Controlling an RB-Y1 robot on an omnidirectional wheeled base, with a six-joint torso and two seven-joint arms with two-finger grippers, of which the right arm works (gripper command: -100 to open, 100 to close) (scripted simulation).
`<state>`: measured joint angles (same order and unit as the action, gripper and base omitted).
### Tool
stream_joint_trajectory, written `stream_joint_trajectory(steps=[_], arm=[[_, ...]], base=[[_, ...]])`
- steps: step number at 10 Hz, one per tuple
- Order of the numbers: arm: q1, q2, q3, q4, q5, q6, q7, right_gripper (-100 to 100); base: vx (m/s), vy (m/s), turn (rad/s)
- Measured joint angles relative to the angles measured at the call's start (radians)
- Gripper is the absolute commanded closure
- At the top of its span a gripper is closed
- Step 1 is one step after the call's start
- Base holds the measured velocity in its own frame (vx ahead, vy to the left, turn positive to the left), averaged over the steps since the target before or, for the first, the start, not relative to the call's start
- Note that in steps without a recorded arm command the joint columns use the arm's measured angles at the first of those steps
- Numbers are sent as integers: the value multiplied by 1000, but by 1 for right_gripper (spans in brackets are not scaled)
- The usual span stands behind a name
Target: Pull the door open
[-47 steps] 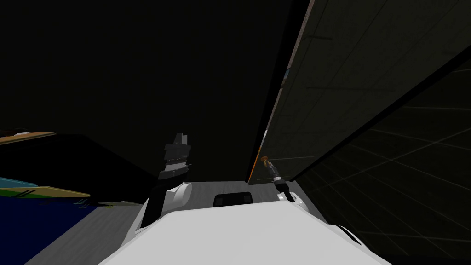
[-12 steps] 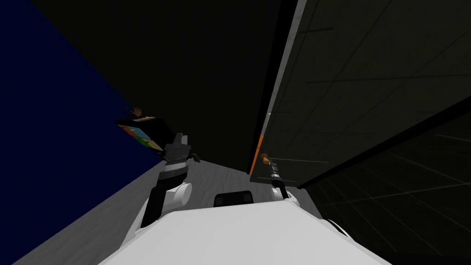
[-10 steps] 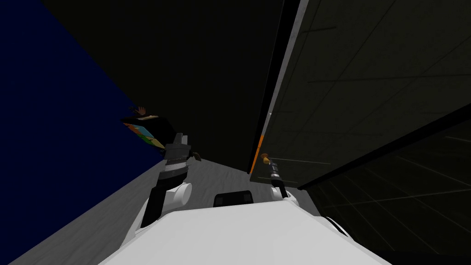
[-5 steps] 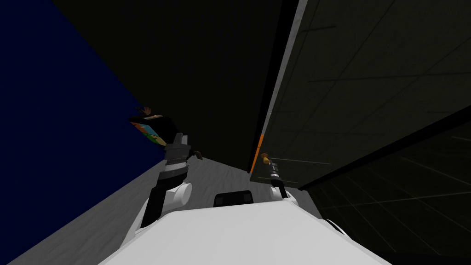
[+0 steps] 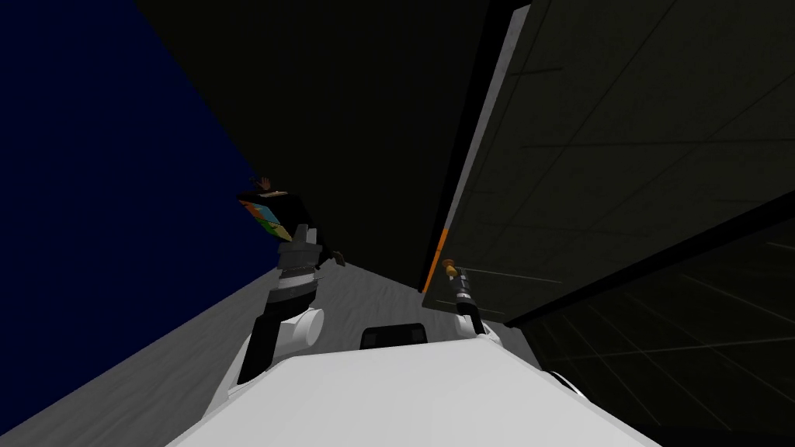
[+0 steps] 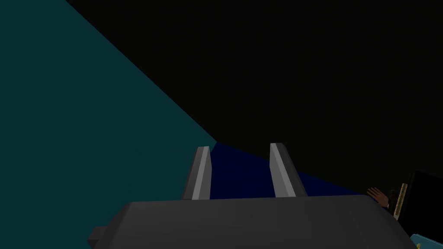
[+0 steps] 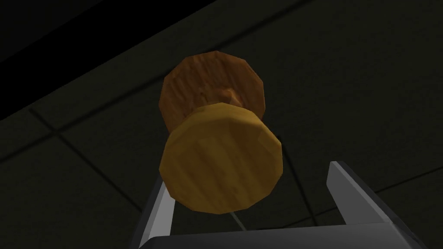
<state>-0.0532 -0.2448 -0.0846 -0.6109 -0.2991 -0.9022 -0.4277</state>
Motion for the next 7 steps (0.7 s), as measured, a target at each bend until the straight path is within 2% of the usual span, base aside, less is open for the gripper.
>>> stream_joint_trajectory(steps=[3,7], arm=[[-2,14,17,-16,-32,10,-80,-100],[-8,22,35,-21,-75,16,-184,-100]], base=[[-89,-4,64],[-63,-14,41]])
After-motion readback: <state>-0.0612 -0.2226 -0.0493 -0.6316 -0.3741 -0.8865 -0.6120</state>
